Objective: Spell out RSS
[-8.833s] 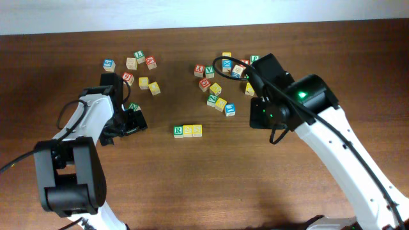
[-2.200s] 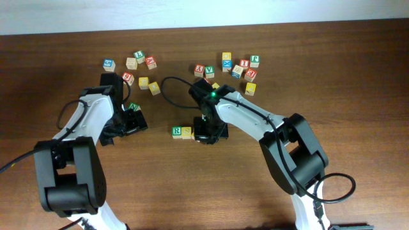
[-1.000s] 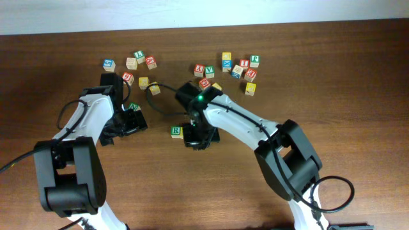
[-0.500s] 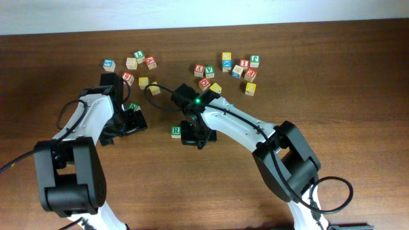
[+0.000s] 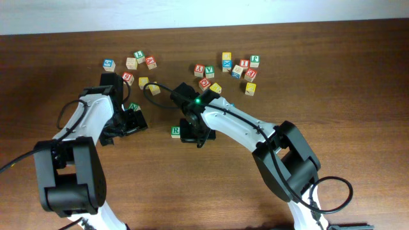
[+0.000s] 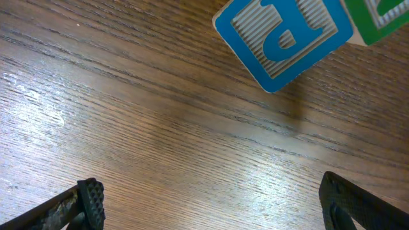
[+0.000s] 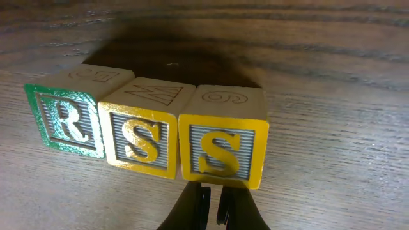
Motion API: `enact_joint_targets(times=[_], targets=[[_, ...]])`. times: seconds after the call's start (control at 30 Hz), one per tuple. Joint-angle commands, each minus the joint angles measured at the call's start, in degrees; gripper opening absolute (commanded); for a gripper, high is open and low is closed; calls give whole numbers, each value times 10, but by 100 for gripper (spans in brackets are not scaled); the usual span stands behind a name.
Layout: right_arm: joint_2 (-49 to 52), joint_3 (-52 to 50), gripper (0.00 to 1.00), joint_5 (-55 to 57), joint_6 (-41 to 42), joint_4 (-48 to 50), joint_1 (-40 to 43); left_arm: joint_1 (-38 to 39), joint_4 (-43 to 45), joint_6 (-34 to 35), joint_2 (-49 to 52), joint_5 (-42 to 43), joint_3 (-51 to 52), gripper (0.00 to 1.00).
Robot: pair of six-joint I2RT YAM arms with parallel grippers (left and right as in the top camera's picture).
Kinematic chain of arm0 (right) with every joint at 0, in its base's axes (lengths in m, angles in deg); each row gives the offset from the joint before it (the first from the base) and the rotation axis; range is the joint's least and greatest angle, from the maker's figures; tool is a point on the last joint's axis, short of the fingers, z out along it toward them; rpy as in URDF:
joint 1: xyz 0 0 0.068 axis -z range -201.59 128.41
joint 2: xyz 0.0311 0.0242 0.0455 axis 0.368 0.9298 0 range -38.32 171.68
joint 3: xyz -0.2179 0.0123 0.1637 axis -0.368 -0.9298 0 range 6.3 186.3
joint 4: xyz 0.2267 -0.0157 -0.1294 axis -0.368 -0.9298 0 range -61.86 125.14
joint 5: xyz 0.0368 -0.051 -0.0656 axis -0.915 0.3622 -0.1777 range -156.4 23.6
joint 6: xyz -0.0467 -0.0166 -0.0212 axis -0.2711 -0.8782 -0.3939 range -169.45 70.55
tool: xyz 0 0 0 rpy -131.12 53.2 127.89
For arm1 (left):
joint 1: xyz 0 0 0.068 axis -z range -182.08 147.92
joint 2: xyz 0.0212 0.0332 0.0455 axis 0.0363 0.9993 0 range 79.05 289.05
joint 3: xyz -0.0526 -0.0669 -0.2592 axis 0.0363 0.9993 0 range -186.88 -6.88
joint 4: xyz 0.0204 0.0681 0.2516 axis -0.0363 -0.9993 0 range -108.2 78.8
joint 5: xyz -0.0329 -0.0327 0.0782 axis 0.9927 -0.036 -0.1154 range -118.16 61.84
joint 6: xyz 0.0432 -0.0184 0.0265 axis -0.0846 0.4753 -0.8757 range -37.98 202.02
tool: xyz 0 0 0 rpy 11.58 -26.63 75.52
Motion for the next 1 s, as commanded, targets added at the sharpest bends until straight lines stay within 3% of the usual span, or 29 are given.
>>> enact_joint_targets(times=[0.0, 0.63, 0.87, 0.97], targets=[[8, -5, 4, 16, -11, 3, -3, -1, -1, 6, 7, -6, -9, 99], [-36, 7, 4, 0, -13, -16, 1, -1, -1, 6, 7, -6, -9, 99], [-117, 47, 4, 3, -63, -101, 59, -1, -1, 6, 7, -6, -9, 99], [-145, 47, 11, 5, -82, -123, 101, -1, -1, 5, 7, -7, -9, 99]])
